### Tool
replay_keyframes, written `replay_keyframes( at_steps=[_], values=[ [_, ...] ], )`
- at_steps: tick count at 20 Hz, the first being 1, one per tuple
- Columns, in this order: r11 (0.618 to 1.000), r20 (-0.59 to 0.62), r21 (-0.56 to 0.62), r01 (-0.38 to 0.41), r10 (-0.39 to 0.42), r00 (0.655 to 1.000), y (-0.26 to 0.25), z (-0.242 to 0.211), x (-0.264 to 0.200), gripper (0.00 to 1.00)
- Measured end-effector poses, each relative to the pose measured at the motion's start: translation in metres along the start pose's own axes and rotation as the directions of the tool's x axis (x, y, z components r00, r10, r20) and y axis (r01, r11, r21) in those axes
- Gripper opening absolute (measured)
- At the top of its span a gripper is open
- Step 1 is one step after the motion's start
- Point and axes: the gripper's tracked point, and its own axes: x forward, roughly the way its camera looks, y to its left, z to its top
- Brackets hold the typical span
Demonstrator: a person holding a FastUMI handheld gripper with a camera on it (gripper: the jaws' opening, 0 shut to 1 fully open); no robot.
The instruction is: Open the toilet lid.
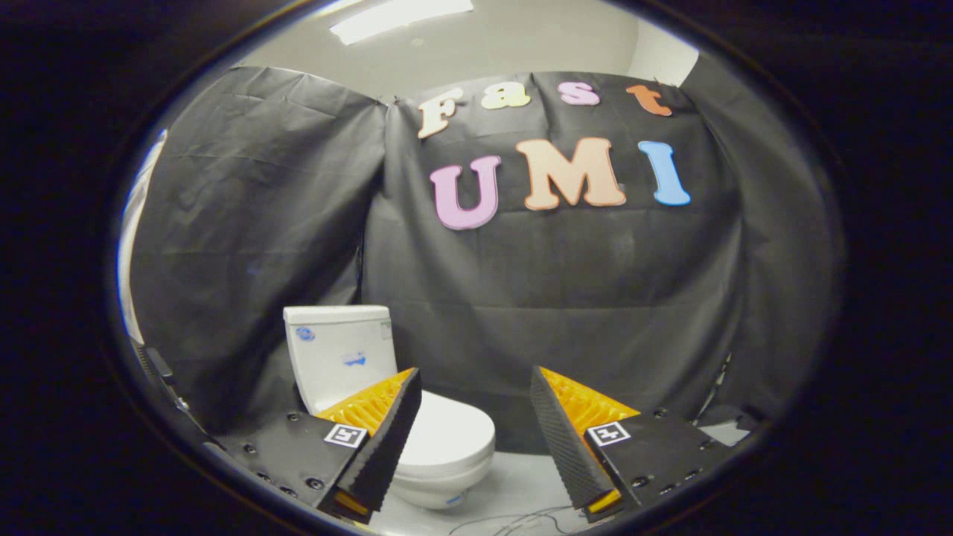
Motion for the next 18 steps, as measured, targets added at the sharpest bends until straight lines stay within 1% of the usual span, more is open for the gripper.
replay_keyframes(
  at_steps=[2, 3, 6, 11, 12, 15, 17, 18],
  values=[
    [0.999, 0.053, 0.025, 0.041, -0.043, 0.998, 0.008, 0.002, 0.018, 0.92],
    [0.998, 0.078, 0.038, 0.049, -0.052, 0.996, 0.017, 0.002, 0.026, 0.91],
    [0.989, 0.134, 0.090, 0.116, -0.127, 0.983, 0.032, 0.001, 0.043, 0.91],
    [0.948, 0.173, 0.209, 0.240, -0.277, 0.945, 0.048, -0.011, 0.066, 0.86],
    [0.935, 0.172, 0.238, 0.263, -0.307, 0.936, 0.051, -0.016, 0.069, 0.85],
    [0.871, 0.145, 0.362, 0.332, -0.404, 0.903, 0.053, -0.036, 0.075, 0.81],
    [0.826, 0.137, 0.451, 0.339, -0.439, 0.888, 0.062, -0.051, 0.074, 0.79],
    [0.794, 0.133, 0.501, 0.344, -0.464, 0.876, 0.063, -0.058, 0.074, 0.78]
  ],
)
